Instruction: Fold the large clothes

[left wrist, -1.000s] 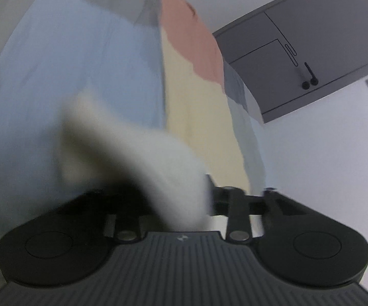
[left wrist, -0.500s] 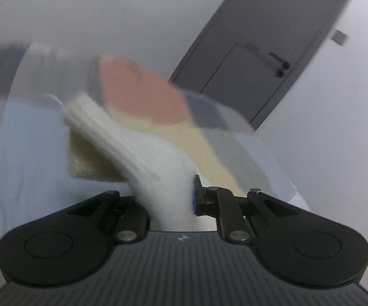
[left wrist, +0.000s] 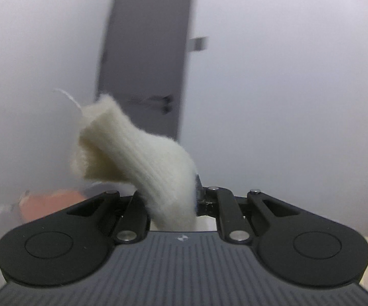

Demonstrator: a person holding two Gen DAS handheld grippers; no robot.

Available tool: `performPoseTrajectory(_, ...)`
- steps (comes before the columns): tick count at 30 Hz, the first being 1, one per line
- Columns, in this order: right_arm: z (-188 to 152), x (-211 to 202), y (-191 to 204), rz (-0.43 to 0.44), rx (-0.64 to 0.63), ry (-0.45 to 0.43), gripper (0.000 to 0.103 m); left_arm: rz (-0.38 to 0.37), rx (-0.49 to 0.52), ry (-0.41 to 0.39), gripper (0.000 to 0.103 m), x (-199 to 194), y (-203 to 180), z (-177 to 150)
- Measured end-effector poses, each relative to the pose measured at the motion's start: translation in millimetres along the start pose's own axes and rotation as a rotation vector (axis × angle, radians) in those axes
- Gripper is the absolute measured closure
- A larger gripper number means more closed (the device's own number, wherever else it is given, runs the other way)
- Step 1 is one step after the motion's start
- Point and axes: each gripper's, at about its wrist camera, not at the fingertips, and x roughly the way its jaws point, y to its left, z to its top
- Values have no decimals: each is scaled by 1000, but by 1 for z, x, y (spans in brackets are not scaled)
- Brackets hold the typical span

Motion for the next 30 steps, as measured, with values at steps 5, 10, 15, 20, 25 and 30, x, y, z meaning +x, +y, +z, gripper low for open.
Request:
performPoseTrajectory(5,12,-31,-24,-23,85,-73,46,-157,65,-38,88,-42,-90,5)
performPoseTrajectory(10,25,-53,-59,-29,214,-118,45,-350,92,-11,88,-79,-177,-20)
performPoseTrajectory(15,28,-66,-105,-89,357,-156,43,-526,171,84,88,-103,-255,-77)
performPoseTrajectory(20,24,-74,-148,-135,507,-189,43,-636,218,269,88,-98,-301,-163)
performPoseTrajectory(25,20,-73,-164,-157,542,-201,43,-677,262,464,88,-85,-308,-228)
performPoseTrajectory(30,21,-68,-161,-149,528,-192,43,-731,172,585,60,-64,-282,-244)
